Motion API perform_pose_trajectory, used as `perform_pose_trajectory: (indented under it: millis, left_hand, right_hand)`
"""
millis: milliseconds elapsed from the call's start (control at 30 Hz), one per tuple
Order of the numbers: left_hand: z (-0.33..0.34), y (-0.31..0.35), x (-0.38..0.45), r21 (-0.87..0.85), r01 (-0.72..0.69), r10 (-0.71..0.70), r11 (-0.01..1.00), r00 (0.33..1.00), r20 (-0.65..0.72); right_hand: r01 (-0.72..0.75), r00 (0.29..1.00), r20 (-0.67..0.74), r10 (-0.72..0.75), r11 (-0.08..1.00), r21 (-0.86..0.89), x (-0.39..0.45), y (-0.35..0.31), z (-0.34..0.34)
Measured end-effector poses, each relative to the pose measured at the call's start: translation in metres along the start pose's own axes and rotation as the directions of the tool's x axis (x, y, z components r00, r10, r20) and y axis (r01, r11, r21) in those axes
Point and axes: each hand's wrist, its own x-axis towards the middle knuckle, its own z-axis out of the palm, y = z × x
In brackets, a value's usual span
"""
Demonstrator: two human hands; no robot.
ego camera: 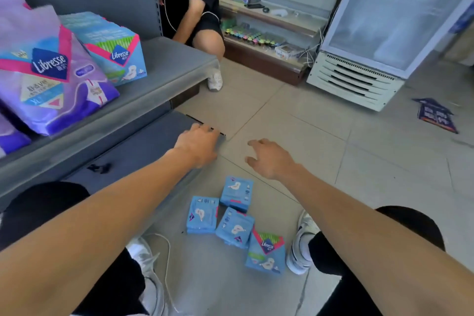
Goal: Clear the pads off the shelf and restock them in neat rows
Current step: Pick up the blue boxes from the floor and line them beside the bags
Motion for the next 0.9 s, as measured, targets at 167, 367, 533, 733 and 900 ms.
perform_pose_trajectory:
  millis: [167,367,533,733,900]
  left_hand:
    - [0.056,0.019,0.003,-0.031,0.027,-0.024,0.999,0.995,0.092]
    - [0.118,0.025,0.019,-0.032,0.046,-0.038,0.998,0.973,0.227]
    - [0.168,0.024,0.051,-0.104,0.049,-0.016,0.993,0.956,0.294]
    - [0.220,0.023,0.092,-0.188,0.105,-0.037,0.976,0.942,0.333]
    - [0.257,0.028,0.116,-0.222,0.148,-0.060,0.964,0.930,0.363]
  right_hand:
    - [-0.062,0.994,0.097,0.055,0.996,0.069,-0.005,0.034,0.052]
    - [-0.181,0.970,0.194,0.144,0.966,0.187,0.004,0.058,0.112]
    - [-0.245,0.941,0.283,0.185,0.950,0.192,0.027,0.079,0.159]
    - [-0.390,0.891,0.366,0.269,0.867,0.311,0.068,0.088,0.199]
    - [-0.590,0.805,0.432,0.408,0.628,0.507,0.101,0.087,0.228]
